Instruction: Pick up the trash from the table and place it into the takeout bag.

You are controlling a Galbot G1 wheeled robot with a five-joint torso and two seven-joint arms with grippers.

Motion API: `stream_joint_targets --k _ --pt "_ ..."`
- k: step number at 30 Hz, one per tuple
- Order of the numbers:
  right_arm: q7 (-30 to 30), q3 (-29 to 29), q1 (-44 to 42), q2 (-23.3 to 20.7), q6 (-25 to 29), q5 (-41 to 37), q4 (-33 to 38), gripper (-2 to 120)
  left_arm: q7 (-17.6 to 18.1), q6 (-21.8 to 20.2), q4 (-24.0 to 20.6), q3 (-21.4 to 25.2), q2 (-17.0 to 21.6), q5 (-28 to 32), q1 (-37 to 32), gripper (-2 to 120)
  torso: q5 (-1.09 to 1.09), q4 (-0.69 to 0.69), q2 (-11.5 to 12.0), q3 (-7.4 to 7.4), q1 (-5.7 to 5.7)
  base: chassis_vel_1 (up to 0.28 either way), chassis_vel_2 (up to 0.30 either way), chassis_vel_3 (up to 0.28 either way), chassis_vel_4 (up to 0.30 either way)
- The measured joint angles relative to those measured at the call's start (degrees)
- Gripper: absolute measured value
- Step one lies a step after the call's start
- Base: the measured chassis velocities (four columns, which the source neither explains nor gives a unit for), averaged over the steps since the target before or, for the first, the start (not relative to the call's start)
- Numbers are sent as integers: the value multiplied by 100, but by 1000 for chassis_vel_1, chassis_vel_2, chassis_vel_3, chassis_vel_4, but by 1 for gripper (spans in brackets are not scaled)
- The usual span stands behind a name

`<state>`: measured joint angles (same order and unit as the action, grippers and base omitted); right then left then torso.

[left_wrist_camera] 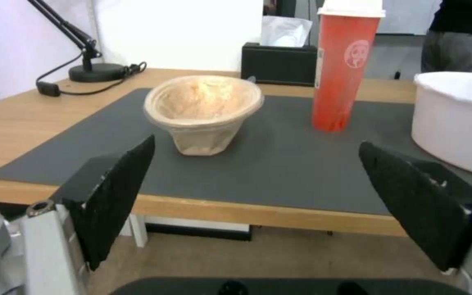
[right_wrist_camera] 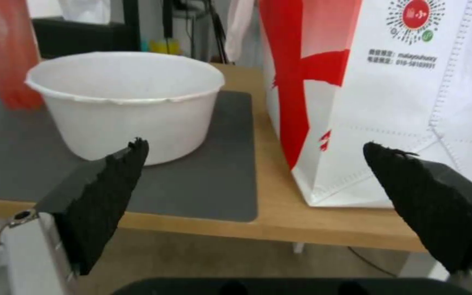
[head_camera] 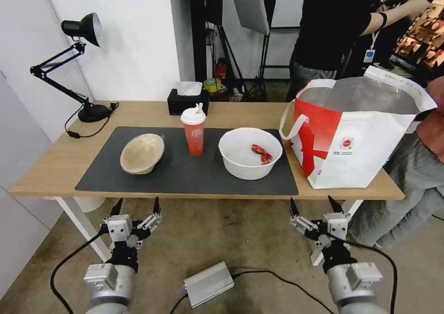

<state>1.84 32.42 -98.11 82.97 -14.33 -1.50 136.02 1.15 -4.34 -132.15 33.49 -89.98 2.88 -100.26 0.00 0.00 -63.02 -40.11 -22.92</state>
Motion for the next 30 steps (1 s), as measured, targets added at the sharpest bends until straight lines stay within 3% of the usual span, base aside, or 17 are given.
stream_joint_targets --k 5,6,7,9,18,30 --pt "5 2 28 -5 -2 -3 9 100 0 9 -1 3 2 -1 -4 100 -1 2 0 0 0 0 0 0 0" --pt "68 -5 111 -100 -271 -115 84 100 -2 14 -2 14 6 -11 -11 100 2 -3 0 0 0 0 0 0 0" --pt "153 -15 229 -218 -540 -252 196 100 -16 22 -4 25 27 -65 -39 100 0 1 0 0 0 0 0 0 0" --pt "182 -26 263 -285 -581 -346 235 100 -109 87 4 42 77 -149 -82 100 0 -1 0 1 0 0 0 0 0" --pt "220 -28 272 -444 -584 -494 272 100 -355 314 62 123 220 -397 -234 100 0 0 0 1 0 0 0 0 0" --pt "250 -164 327 -691 -574 -667 341 100 -413 448 138 112 222 -555 -315 100 0 -1 0 0 0 0 0 0 0"
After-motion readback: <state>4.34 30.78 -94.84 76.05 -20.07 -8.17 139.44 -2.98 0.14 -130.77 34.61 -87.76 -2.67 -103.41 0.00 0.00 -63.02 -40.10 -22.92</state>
